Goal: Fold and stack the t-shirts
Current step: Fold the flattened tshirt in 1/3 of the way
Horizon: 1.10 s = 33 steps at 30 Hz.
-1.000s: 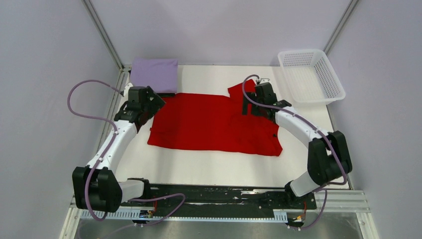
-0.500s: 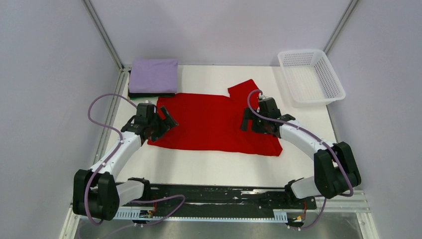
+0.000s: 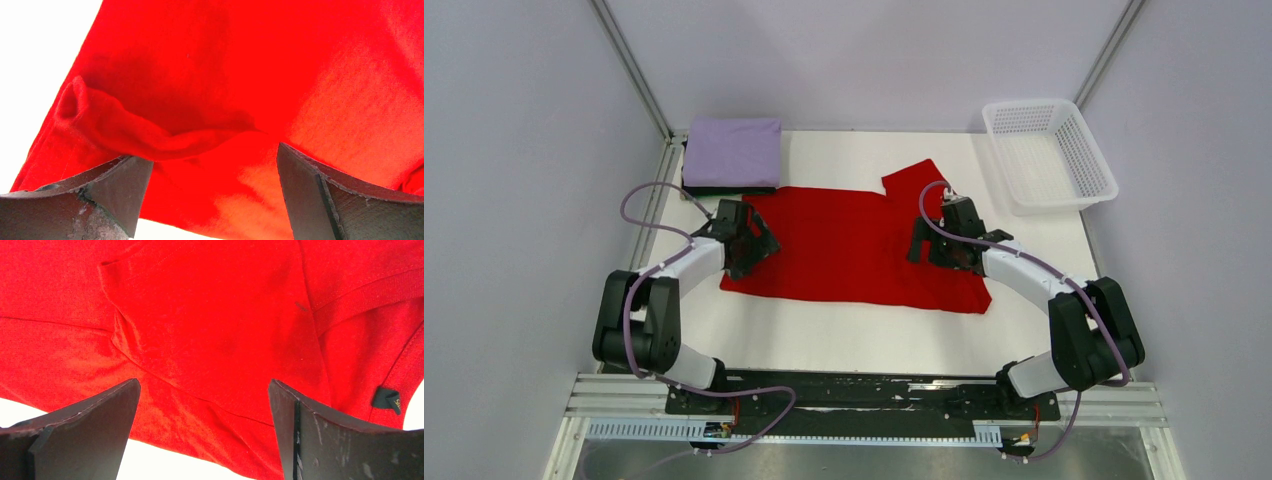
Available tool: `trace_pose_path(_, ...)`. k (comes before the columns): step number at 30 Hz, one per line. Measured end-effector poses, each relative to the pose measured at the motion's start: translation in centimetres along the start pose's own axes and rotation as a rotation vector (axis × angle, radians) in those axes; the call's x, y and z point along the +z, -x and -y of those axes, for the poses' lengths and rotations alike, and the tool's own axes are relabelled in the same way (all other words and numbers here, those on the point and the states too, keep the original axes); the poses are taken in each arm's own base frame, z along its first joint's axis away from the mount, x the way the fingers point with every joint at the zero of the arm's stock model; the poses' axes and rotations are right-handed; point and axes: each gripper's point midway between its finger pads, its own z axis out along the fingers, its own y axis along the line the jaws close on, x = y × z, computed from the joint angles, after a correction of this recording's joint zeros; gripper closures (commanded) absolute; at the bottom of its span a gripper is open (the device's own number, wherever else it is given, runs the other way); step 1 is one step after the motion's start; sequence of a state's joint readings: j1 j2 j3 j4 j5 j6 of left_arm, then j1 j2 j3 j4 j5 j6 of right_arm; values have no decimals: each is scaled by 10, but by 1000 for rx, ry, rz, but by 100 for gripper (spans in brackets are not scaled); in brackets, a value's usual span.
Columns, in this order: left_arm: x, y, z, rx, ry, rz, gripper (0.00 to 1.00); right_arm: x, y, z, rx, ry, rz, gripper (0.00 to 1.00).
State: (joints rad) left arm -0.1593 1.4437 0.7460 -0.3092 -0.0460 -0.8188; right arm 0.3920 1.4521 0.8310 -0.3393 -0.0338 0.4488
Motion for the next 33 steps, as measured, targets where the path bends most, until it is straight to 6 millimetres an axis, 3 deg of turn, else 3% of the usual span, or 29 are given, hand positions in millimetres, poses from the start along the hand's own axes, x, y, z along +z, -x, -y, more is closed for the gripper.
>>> trace_pose_path(8,33,50,17,6,60,58,0,1,3,7,0,-38,19,0)
trace_pose_path(17,42,59,23,34,103,18,0,1,5,11,0,-62,30,0)
trace_pose_path(26,35,60,19,55,130,-4,0,-3,-2,14,3,-62,25,0)
trace_pose_path(33,24,87,28,53,119,56,0,-10,1,12,3,-53,42,0)
